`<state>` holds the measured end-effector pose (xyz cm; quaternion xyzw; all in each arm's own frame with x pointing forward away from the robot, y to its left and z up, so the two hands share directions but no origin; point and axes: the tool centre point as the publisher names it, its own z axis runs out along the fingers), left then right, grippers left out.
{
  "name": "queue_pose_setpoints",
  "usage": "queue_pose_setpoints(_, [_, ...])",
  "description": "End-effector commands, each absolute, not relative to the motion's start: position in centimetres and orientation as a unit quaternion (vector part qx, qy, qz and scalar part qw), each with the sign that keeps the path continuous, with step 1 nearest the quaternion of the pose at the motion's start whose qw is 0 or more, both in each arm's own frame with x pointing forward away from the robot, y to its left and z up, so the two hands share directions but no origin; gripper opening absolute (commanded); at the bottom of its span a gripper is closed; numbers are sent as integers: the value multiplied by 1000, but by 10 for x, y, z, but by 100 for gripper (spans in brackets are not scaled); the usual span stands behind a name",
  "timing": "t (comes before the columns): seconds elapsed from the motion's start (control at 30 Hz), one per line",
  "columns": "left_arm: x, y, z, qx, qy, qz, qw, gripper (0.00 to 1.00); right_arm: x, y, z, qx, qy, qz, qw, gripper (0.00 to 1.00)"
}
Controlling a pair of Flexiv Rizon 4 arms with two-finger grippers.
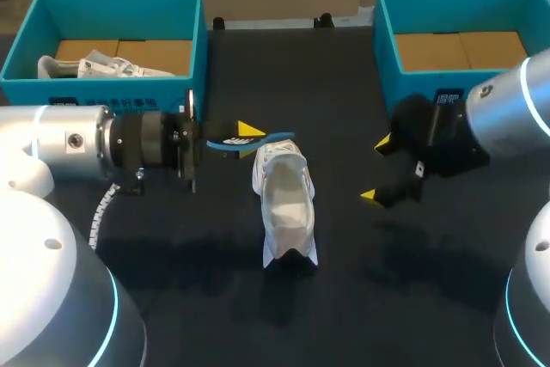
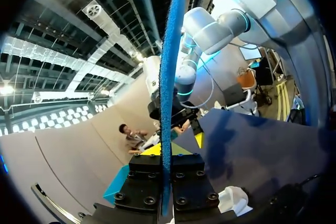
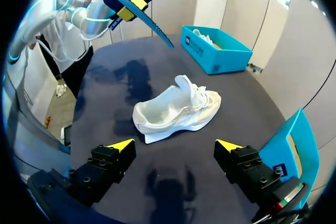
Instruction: Take the shoe out of the shoebox, open the shoe tongue, remove and reinsert the insole, then place the shoe into the shoebox
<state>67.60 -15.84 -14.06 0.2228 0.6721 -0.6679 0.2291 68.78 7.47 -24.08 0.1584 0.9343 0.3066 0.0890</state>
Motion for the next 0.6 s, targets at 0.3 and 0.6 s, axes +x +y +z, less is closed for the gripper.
queue_pose_setpoints(0.3, [679, -158, -144, 208, 673, -674, 220, 0, 694, 80, -252, 128, 928, 319, 141, 100])
queue_pose_setpoints(0.6, [679, -156, -151, 205, 678, -672, 215, 0, 706, 88, -273, 73, 946, 289, 128, 100])
